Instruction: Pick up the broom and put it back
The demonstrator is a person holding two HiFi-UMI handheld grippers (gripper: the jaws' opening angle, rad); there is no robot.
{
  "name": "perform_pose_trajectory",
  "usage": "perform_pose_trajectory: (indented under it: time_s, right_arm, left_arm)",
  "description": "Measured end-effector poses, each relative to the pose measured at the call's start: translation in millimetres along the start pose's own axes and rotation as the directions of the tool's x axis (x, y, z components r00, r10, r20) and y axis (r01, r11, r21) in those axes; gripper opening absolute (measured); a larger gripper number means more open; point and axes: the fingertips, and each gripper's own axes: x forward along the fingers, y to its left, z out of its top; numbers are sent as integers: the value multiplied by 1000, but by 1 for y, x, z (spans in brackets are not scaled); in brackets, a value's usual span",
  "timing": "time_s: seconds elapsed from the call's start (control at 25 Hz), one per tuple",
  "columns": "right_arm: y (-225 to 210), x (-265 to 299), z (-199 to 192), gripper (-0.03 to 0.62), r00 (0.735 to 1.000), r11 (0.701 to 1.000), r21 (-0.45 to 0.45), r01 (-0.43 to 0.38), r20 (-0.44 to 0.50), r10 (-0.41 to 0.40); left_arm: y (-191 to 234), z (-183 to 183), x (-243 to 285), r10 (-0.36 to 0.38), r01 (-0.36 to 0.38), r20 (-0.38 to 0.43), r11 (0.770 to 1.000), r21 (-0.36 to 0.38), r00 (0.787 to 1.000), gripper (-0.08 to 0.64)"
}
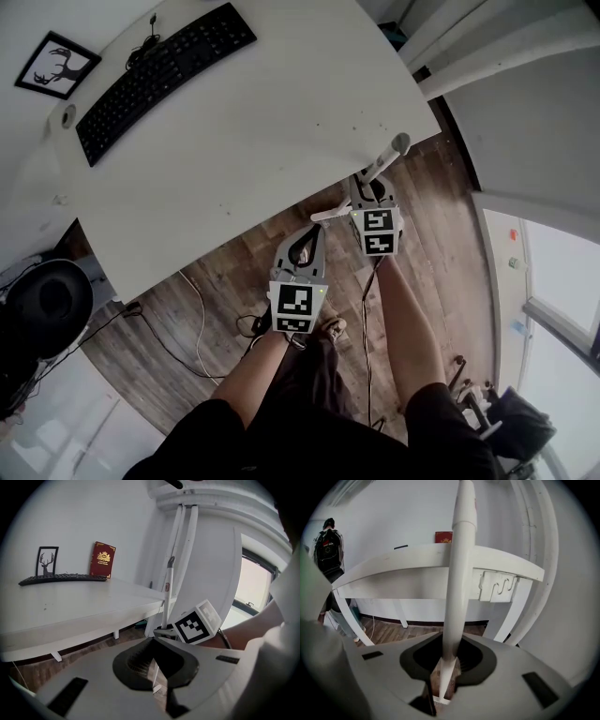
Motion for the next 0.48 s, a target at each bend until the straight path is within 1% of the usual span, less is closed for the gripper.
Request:
perform_pose_trajectory:
  time_s: [0.12, 0.16, 0.24, 0.28, 0.48]
  right_arm:
    - [4, 1, 3, 87, 1000, 999, -34, -20, 14, 21]
    - [5, 1, 4, 100, 1000, 999, -45, -22, 17, 23]
    - [4, 2, 5, 160, 999, 999, -48, -21, 24, 23]
    - [4, 3, 5, 176, 999, 999, -46, -21, 25, 23]
    - [1, 3, 4, 190, 999, 999, -47, -20, 29, 22]
  left_arm:
    - [0, -1, 1, -3, 3, -7, 1000, 3, 1000, -2]
    - [-1, -1, 2, -5, 5, -7, 1000, 5, 1000, -2]
    - [-1, 0, 3, -9, 9, -8, 1000, 12, 1000, -2]
    - [-1, 0, 4, -11, 11, -9, 1000, 14, 1000, -2]
    - [-2, -2, 6, -13, 14, -15, 1000, 16, 1000, -2]
